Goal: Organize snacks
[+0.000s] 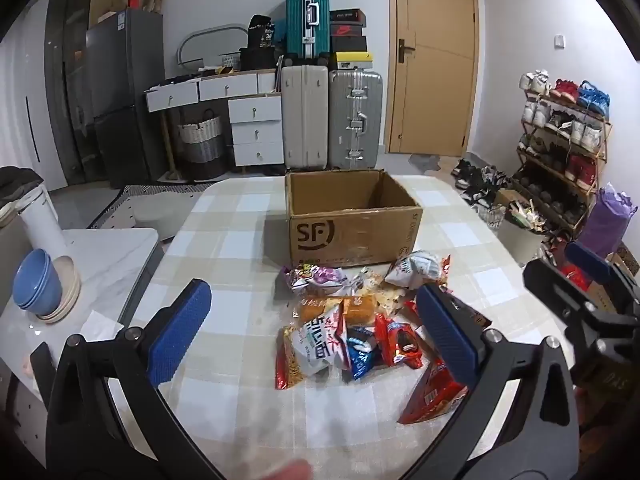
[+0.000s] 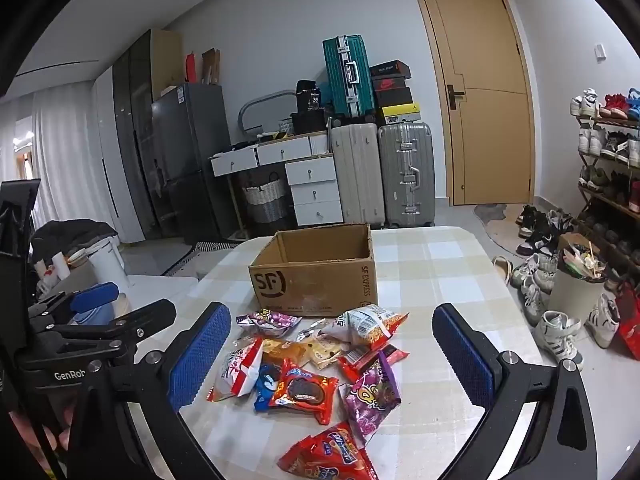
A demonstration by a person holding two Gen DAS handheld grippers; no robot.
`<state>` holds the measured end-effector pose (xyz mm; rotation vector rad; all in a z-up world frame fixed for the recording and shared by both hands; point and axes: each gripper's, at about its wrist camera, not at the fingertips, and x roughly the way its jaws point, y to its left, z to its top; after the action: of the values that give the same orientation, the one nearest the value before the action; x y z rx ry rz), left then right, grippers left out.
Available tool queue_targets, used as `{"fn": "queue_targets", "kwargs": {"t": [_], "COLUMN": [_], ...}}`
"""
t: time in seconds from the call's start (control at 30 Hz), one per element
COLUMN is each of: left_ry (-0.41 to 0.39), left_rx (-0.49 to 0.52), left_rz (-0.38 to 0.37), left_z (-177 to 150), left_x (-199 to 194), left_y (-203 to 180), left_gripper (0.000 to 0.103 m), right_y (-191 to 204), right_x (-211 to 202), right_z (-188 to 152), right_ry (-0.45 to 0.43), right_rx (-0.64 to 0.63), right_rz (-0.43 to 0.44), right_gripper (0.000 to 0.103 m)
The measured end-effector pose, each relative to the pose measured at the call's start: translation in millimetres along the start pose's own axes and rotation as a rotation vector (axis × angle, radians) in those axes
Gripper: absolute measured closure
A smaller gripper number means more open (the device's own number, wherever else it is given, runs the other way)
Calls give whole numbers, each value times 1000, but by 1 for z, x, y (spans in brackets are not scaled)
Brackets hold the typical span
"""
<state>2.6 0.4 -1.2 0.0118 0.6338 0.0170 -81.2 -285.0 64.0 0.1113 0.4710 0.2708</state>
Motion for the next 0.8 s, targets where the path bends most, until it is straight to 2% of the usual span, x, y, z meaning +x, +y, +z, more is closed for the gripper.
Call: {"fn": "queue_targets", "kwargs": {"t": [0.07,0.17,0.23,0.33,0.8], "left_ry": [18,-21,-20,-70,-57], "left_rx": [-10,-55,-60,-73,-65], "left_rz": [-22,-32,-21,-27,-15], "left_z": [1,3,6,-1,-4], "left_x": [4,2,7,-8,-11], "left_y": [2,9,9,13,12], "left_gripper": [0,0,0,1,0], "right_y": [0,-1,0,3,6], "right_x": [0,-1,2,-1,-5], "right_z": [0,1,1,-1,0], "right_ry": [3,1,-1,-10,-14], "right_rx": [9,15,10,9,5], "right_rz": [-1,8,9,9,7], "right_gripper": [0,0,0,0,0]}}
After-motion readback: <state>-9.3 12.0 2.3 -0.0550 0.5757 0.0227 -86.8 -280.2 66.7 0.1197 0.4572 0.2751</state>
